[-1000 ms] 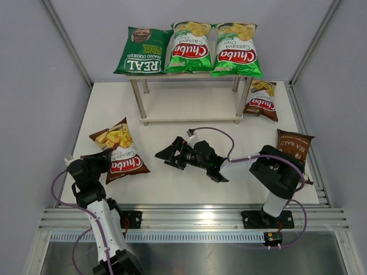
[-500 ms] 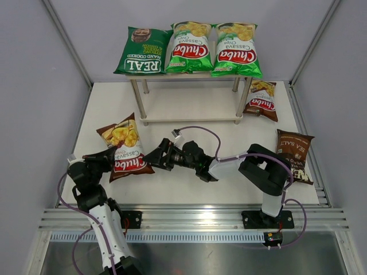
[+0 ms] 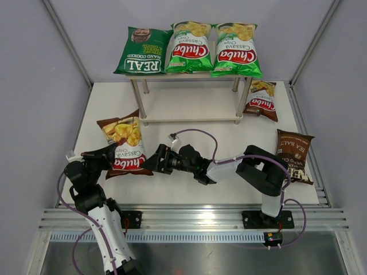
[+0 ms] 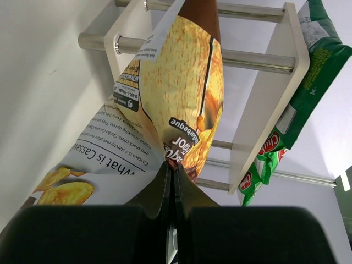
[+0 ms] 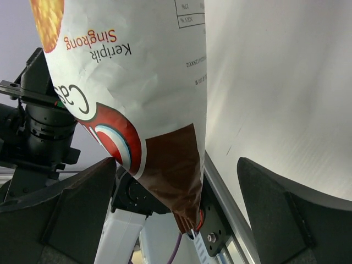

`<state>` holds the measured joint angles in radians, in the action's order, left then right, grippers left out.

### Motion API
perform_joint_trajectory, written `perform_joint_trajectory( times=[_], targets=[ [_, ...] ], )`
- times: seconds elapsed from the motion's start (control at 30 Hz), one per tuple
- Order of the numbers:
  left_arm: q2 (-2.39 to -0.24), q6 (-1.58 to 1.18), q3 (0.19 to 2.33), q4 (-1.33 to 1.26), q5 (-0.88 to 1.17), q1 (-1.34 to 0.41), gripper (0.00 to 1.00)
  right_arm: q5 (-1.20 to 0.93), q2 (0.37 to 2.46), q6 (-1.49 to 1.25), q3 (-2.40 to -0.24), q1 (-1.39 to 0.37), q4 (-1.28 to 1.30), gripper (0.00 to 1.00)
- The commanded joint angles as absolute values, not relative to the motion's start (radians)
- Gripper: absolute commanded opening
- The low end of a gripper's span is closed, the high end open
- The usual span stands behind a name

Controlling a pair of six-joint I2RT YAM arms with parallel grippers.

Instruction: Place and organize the chips bags onto the shelf

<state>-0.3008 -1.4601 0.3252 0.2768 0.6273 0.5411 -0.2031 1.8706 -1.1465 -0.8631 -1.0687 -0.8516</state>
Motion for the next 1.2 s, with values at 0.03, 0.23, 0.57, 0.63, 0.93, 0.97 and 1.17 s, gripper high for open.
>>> perform_joint_trajectory(
  times=[0.03, 0.23, 0.57, 0.63, 0.93, 0.97, 1.17],
  targets=[
    [-0.290, -1.508, 0.387, 0.239, 0.718, 0.535, 0.00, -0.198, 1.871, -1.120, -0.850, -1.080, -0.977, 0.99],
    [-0.290, -1.534, 0.387, 0.236, 0.738, 0.526, 0.00, -0.278, 1.942, -1.140, -0.905, -1.086, -1.164, 0.96],
    [-0.281, -1.575, 0.347, 0.176, 0.759, 0.512, 0.00, -0.298, 1.970, -1.124, -0.927, -1.086, -1.252, 0.58],
    [-0.279, -1.571, 0.345, 0.176, 0.755, 0.511, 0.00, -0.304, 1.973, -1.101, -0.930, -1.086, -1.259, 0.44],
    [-0.282, -1.479, 0.393, 0.225, 0.712, 0.508, 0.08, -0.319, 1.896, -0.937, -0.904, -1.088, -1.171, 0.04],
    [-0.284, -1.468, 0.403, 0.242, 0.703, 0.508, 0.12, -0.316, 1.885, -0.922, -0.894, -1.086, -1.157, 0.03],
    [-0.293, -1.361, 0.460, 0.346, 0.618, 0.509, 0.78, -0.295, 1.832, -0.893, -0.826, -1.048, -1.117, 0.00]
  ],
)
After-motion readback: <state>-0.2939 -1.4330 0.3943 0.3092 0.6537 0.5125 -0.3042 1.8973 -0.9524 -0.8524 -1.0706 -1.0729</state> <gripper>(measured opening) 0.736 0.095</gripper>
